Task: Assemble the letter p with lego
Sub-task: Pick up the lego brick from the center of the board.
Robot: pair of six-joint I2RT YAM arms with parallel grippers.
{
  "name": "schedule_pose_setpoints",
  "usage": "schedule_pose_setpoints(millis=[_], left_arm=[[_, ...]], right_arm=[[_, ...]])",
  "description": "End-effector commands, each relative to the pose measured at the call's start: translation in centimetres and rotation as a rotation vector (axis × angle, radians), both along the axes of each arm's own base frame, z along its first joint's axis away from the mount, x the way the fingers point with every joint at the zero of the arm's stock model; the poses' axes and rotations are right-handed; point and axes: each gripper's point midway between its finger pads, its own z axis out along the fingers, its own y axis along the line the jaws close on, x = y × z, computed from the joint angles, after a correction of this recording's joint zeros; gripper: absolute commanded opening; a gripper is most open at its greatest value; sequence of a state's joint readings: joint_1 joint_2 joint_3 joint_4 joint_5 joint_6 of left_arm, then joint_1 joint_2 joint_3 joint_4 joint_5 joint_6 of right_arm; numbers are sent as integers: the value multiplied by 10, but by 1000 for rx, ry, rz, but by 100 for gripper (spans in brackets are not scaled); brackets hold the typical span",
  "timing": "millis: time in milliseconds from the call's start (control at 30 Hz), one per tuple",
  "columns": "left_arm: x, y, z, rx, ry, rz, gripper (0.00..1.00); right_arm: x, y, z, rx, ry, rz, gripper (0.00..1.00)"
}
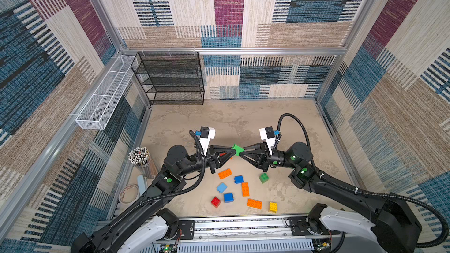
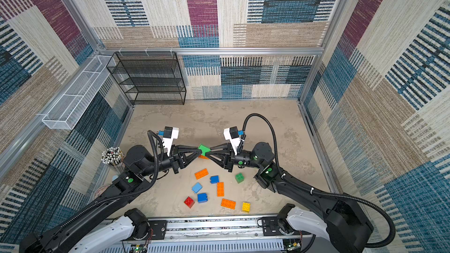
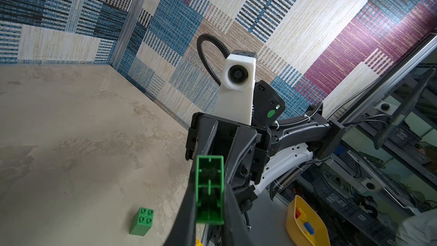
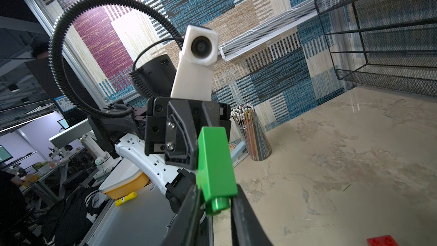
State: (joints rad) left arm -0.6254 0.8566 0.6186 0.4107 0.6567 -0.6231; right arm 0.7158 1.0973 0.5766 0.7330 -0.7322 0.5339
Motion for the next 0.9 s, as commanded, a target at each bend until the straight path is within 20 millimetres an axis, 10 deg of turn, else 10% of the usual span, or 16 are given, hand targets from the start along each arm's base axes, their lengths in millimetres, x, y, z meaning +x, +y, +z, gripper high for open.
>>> schedule_pose_setpoints(millis=[0,633,867], left_arm=[[-4,-1,4,-6,-43,-13,0],[-7,-9,-4,20,-92,-7,0],[22,12,-27,177,-35,210,12]], right_arm=[[-13,-3,17,52,-70,48,25],[-16,-4,24,60,-78,62,16],[48,-9,-14,-127,66,-279,0]])
